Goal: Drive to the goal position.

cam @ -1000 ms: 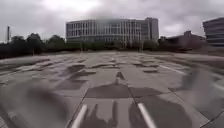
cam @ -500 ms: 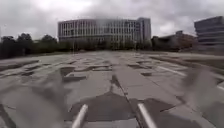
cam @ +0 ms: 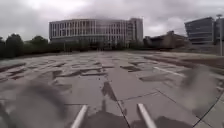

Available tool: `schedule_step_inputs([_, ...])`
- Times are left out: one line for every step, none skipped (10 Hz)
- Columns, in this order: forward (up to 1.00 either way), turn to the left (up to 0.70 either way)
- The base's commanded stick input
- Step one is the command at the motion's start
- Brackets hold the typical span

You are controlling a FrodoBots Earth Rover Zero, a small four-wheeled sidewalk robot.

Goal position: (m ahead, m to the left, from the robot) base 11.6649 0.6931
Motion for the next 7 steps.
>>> schedule_step_inputs([1.00,-0.01])
schedule_step_inputs([1.00,0.00])
schedule_step_inputs([1.00,0.00])
schedule_step_inputs([1.00,0.00])
schedule_step_inputs([1.00,0.00])
schedule_step_inputs([1.00,0.00])
schedule_step_inputs([1.00,0.00])
